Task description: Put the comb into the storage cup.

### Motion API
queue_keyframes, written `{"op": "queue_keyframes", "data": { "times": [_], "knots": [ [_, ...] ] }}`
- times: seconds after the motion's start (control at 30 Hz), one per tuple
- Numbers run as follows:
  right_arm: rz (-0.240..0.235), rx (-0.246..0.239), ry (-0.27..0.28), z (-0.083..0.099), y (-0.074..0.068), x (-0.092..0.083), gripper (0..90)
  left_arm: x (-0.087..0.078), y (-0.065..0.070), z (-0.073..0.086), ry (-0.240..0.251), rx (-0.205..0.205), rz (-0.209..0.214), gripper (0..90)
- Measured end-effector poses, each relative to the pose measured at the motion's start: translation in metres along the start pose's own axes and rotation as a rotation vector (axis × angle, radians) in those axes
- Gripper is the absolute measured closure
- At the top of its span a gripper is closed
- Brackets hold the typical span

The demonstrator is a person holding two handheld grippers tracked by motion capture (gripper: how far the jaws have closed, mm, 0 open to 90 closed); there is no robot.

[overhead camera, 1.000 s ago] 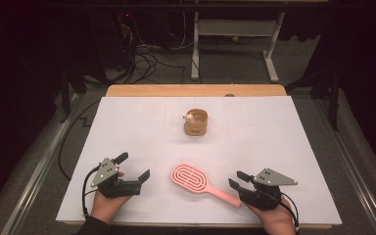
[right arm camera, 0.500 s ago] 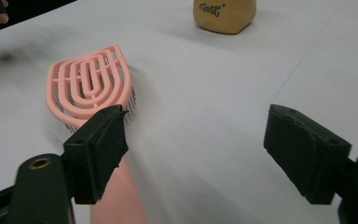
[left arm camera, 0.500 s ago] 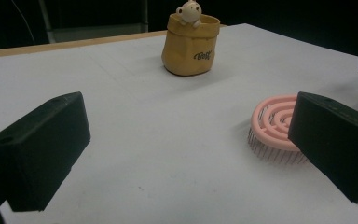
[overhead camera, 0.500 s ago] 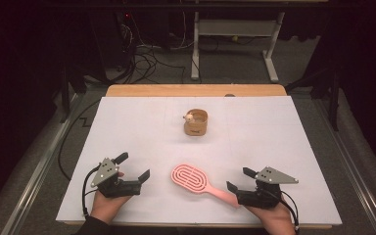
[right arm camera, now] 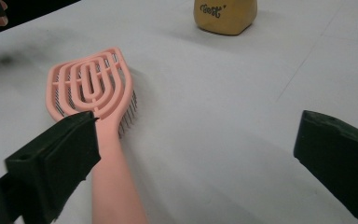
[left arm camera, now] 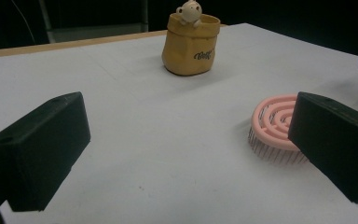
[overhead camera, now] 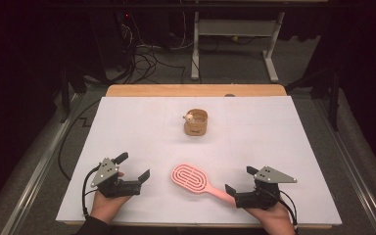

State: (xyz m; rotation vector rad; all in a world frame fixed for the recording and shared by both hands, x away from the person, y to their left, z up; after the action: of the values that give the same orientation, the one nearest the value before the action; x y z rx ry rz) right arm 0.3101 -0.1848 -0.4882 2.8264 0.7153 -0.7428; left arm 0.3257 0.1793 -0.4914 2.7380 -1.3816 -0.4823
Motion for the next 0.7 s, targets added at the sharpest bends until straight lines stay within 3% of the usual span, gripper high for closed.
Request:
{"op": "queue_keyframes", "data": {
  "times": [0.5,0.7],
  "knots": [
    [-0.003,-0.03,0.007,-0.008,-0.008,-0.002,0.0,0.001,0.0,0.0,0.0,-0.011,0.008,0.0],
    [-0.01,-0.098,-0.034,-0.014,-0.019,0.001,0.0,0.003,0.001,0.0,0.002,-0.001,0.013,0.0]
  ]
}}
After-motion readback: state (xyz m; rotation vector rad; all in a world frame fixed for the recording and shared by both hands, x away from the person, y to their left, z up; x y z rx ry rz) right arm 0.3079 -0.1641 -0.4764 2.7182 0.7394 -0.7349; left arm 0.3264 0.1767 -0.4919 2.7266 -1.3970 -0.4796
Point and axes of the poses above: each handheld gripper's, and its own axes: x roughly forward along the jaws, z roughly out of its underside, y roughly to its right, the point moved 6 cm from there along x, roughly forward along the jaws, and after that the axes turned 13 degrees about z, right-handed, at the moved point
